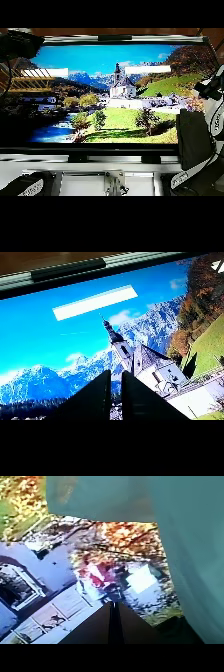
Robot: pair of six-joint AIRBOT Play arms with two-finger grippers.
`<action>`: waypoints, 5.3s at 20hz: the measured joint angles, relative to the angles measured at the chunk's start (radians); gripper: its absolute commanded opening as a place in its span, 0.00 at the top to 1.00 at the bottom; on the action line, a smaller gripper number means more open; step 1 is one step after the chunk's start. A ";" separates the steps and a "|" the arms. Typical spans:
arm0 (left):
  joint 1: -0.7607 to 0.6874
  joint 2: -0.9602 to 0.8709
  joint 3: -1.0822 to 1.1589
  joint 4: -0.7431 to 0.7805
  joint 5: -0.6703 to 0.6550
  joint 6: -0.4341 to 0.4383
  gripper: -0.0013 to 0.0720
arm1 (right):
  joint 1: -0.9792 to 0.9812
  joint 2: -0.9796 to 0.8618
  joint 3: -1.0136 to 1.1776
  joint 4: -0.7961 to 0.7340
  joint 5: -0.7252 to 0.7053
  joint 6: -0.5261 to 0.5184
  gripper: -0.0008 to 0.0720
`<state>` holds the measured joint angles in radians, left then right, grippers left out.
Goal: Fold the shirts.
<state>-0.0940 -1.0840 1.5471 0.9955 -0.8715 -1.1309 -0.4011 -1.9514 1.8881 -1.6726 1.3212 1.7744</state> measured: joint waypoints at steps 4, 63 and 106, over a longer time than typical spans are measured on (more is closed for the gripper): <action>0.000 0.000 0.000 0.000 0.000 0.000 0.80 | -0.064 -0.033 0.000 0.025 0.004 -0.040 0.91; 0.000 -0.044 0.000 0.000 -0.001 -0.098 0.81 | -0.254 -0.068 0.002 0.030 -0.128 -0.024 0.91; 0.002 -0.074 0.000 0.005 -0.002 -0.178 0.92 | -0.281 0.245 0.003 0.261 0.055 -0.076 0.29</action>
<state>-0.0921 -1.1584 1.5467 1.0000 -0.8730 -1.3087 -0.6819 -1.7069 1.8908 -1.4117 1.3766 1.6985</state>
